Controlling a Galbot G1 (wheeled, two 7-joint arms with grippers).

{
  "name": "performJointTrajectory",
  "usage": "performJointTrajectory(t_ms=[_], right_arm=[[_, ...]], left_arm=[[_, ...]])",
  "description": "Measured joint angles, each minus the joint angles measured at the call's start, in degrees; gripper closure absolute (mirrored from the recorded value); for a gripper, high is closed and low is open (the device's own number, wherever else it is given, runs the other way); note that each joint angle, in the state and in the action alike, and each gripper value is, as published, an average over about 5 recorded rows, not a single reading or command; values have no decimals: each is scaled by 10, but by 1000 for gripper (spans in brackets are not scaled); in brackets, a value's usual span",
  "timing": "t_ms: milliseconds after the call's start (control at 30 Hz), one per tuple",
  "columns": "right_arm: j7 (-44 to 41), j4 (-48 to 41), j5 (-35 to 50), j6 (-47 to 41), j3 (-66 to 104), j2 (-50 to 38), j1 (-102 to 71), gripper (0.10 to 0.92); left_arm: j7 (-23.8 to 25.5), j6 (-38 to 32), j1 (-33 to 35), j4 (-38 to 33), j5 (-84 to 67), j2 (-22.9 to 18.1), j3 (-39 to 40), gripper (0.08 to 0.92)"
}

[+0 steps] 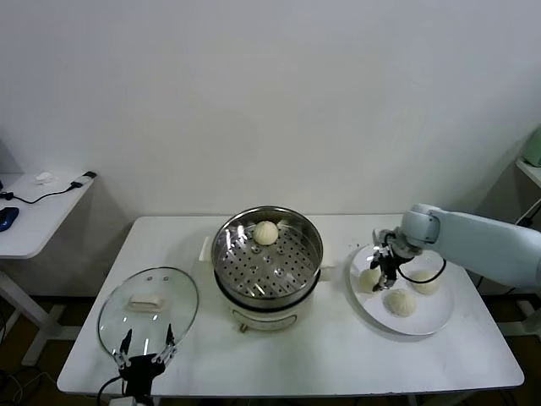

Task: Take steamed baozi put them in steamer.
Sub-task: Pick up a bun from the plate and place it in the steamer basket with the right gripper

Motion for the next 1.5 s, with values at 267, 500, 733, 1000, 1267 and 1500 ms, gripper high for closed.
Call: performJointTrajectory(t_ms=[267, 500, 733, 1000, 1267, 1500], right_arm=[[-40, 50, 79, -2, -43, 18, 158, 397], [-17, 121, 187, -41, -40, 89, 241, 397], [40, 145, 249, -91, -32, 190, 243, 397], [94, 117, 262, -132, -30, 280, 188, 397], [118, 60, 237, -145, -24, 335, 120, 397], [127, 12, 217, -145, -21, 366, 80, 397]], left_arm=[[1, 1, 0, -8, 0, 2, 7, 177], [2, 0, 0, -12, 0, 2, 8, 177], [3, -2, 0, -13, 1, 1, 7, 177], [3, -4, 0, -12, 1, 0, 7, 177], [4, -6, 1, -10, 2, 0, 6, 177], [5, -9, 2, -9, 3, 1, 7, 177]])
